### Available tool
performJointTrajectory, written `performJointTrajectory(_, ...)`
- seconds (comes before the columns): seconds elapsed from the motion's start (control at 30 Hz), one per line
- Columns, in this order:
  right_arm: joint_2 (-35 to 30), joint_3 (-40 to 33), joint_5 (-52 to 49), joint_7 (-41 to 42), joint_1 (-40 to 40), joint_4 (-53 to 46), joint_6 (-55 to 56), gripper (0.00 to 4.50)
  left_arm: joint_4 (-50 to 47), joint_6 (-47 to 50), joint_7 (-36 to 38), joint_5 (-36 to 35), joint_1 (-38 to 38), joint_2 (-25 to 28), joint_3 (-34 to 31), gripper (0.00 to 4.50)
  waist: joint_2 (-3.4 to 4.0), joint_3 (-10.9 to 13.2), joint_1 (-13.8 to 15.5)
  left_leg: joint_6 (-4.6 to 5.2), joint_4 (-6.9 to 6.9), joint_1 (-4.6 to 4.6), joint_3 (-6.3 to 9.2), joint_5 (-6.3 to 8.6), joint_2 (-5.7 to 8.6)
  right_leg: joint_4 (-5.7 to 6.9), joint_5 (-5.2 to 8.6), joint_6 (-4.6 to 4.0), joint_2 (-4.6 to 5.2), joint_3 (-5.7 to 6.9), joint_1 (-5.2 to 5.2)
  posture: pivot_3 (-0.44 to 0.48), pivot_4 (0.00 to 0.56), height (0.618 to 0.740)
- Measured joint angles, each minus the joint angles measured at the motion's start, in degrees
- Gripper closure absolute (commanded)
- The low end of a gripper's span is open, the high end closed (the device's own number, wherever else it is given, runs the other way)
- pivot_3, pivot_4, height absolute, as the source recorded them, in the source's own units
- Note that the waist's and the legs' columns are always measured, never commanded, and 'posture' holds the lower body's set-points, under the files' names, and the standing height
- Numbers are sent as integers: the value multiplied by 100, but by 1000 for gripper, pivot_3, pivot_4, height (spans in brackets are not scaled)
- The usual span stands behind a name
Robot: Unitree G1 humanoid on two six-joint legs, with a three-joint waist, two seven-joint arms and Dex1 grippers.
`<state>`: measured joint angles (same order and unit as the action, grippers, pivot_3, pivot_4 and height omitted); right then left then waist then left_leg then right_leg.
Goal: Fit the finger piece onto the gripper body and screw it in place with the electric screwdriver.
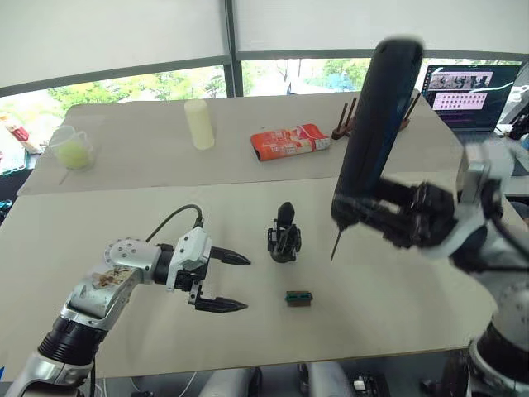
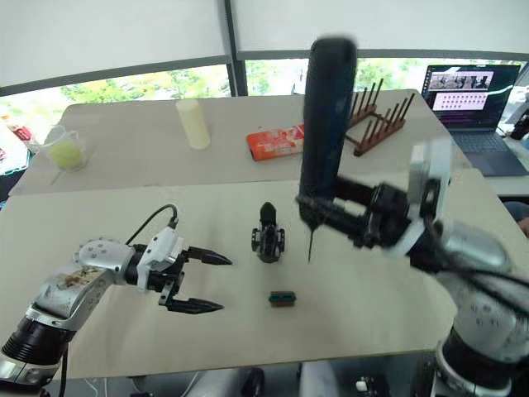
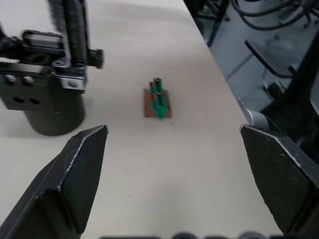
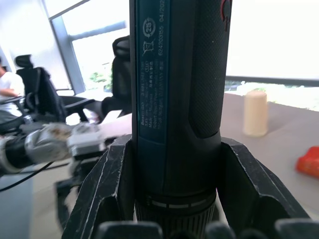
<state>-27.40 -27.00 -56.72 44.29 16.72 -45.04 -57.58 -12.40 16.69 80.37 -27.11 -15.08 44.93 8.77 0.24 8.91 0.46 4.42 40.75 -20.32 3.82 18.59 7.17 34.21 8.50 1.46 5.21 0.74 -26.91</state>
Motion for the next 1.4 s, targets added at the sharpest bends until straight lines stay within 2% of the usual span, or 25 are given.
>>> performJointTrajectory(0.1,176,358,18,-100,-450,-346,555,2605,162,-208,154,49,-54,-33,41,0,0,-1,2,0,-2,16,1,0,-6,0,0,0,-7,3,16,0,150,740)
performJointTrajectory(0.17,326,866,383,-103,-807,-430,1039,2605,290,-425,200,195,-115,-122,137,0,0,-1,8,0,-2,17,0,0,-2,-1,1,1,-7,3,16,0,150,740)
performJointTrajectory(0.3,358,1322,1075,-22,-1295,-257,1838,2605,378,-660,124,407,-238,-319,229,0,-4,-2,21,5,3,16,0,3,5,-8,0,2,-5,7,21,0,150,740)
performJointTrajectory(0.57,296,1767,1843,158,-1768,35,2965,2605,553,-989,-181,676,-212,-563,231,0,-4,-2,-4,1,-4,17,-3,2,-2,-3,1,1,-15,5,9,0,150,740)
performJointTrajectory(1.27,-20,2178,1946,54,-1859,87,3234,2605,842,-1647,-54,863,-23,-713,401,0,-4,-2,18,2,-1,17,-3,2,0,-5,1,1,-12,5,15,0,150,740)
performJointTrajectory(1.4,-39,2181,1946,48,-1964,87,3272,2605,1049,-1873,-12,944,-28,-879,548,0,-5,-2,20,2,0,17,-3,2,0,-5,1,1,-12,3,16,0,150,740)
